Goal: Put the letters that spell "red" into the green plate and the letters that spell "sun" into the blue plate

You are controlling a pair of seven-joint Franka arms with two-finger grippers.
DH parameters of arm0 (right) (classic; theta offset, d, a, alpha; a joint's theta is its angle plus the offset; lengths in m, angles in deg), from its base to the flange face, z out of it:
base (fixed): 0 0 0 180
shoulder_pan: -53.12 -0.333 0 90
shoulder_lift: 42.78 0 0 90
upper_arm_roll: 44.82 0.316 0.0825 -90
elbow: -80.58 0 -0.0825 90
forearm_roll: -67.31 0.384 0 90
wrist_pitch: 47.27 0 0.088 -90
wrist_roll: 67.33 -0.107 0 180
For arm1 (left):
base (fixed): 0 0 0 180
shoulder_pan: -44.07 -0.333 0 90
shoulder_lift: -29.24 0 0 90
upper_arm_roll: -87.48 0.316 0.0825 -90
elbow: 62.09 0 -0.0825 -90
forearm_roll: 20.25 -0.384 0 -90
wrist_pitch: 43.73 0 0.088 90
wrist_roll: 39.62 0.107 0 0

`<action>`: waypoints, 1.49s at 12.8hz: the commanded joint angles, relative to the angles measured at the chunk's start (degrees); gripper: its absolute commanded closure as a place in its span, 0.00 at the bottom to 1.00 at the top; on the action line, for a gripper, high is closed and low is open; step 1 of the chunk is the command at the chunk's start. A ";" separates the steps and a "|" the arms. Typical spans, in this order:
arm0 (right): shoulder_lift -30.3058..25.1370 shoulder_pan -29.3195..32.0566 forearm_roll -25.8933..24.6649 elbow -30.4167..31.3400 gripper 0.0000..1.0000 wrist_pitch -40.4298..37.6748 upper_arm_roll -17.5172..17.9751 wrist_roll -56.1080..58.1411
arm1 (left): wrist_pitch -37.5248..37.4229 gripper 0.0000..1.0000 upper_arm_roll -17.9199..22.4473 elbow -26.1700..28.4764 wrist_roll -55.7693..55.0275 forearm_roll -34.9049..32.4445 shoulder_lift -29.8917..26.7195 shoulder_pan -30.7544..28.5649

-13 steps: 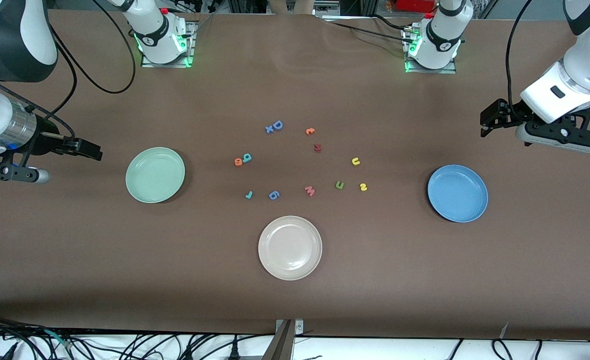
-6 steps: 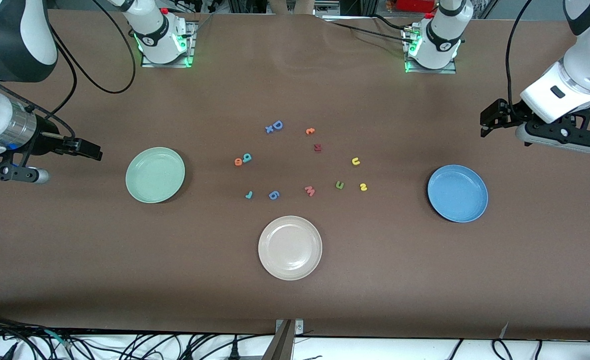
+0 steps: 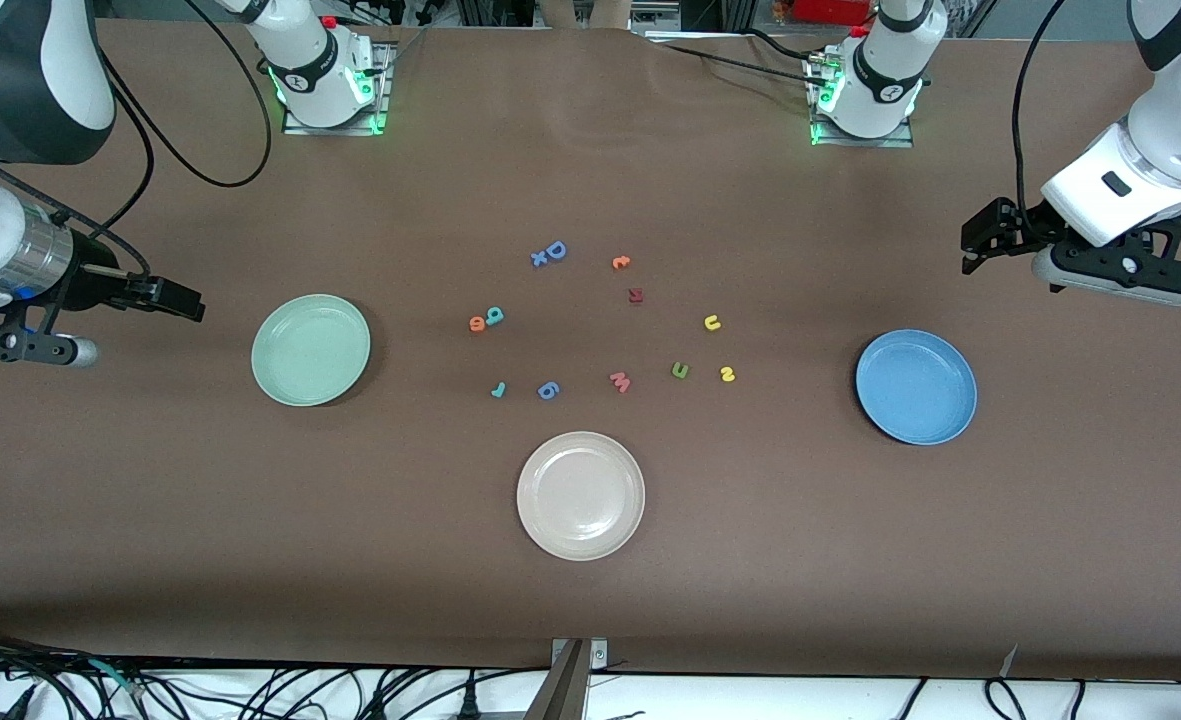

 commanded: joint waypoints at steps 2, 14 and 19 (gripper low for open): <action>-1.01 -0.07 -0.13 1.08 0.00 0.44 0.16 -0.77 | -1.05 0.00 0.03 -1.33 -0.10 -0.57 0.44 -0.08; 2.23 -0.51 0.83 1.52 0.00 5.18 11.40 -23.40 | -1.84 0.00 -0.23 -0.63 -0.28 -0.57 1.57 0.36; 2.94 -0.51 0.92 11.69 0.00 15.35 20.63 -41.78 | -0.28 0.00 -1.37 -1.16 -0.36 0.57 9.83 0.71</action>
